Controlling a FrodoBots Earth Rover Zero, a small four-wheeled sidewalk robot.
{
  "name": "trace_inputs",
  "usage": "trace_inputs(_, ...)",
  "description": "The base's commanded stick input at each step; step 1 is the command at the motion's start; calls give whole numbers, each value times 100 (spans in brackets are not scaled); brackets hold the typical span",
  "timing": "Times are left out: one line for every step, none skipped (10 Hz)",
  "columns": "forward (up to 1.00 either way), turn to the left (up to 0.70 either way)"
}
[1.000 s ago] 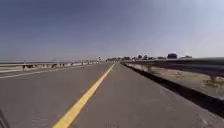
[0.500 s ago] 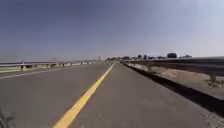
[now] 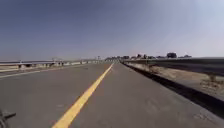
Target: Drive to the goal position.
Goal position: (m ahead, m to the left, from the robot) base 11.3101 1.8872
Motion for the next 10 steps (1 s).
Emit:
trace_inputs(30, 0)
trace_inputs(30, 0)
trace_inputs(30, 0)
trace_inputs(30, 0)
trace_inputs(30, 0)
trace_inputs(30, 0)
trace_inputs(30, 0)
trace_inputs(30, 0)
trace_inputs(30, 0)
trace_inputs(30, 0)
